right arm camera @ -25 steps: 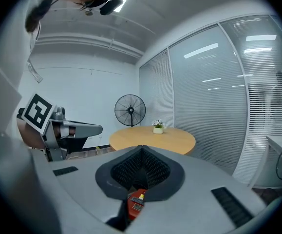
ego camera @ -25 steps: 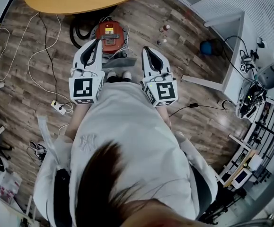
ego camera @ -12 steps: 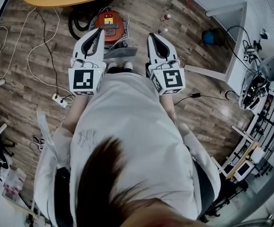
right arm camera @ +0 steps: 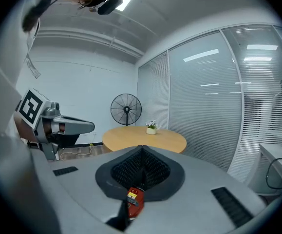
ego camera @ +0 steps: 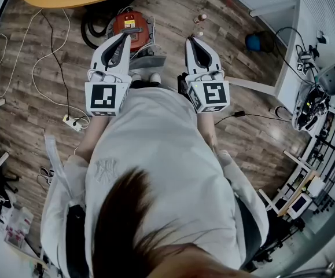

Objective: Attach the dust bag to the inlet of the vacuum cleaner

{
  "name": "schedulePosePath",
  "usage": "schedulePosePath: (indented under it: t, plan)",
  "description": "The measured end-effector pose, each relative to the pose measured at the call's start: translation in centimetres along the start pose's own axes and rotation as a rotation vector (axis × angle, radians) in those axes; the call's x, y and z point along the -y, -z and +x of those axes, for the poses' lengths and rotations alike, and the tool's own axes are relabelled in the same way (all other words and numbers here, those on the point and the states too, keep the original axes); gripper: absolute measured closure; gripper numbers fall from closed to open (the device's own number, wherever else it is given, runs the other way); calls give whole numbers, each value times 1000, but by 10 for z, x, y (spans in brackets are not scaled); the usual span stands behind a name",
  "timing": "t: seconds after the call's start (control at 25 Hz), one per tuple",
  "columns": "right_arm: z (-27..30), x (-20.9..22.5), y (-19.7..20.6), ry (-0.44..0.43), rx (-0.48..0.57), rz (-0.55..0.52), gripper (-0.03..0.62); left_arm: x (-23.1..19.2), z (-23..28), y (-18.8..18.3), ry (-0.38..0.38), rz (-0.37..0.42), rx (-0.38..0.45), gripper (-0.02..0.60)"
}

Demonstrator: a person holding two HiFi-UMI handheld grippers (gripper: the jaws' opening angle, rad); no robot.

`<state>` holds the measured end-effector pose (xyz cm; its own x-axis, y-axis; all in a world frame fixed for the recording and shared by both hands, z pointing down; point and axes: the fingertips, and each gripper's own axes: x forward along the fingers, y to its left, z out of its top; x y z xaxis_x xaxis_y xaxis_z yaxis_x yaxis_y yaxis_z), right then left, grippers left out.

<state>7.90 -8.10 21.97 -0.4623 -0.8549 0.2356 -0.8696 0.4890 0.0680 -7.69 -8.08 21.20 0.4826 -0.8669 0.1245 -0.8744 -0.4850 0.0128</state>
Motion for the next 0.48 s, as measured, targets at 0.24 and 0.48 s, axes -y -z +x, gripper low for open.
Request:
schedulePosePath:
  t: [0.24, 0.48]
  plan:
    - [-4, 8, 2, 15, 3, 10, 592, 3, 2, -1, 1, 0, 2, 565]
    - [-5, 12, 2, 19, 4, 15, 592, 5, 4, -2, 0, 3, 1, 565]
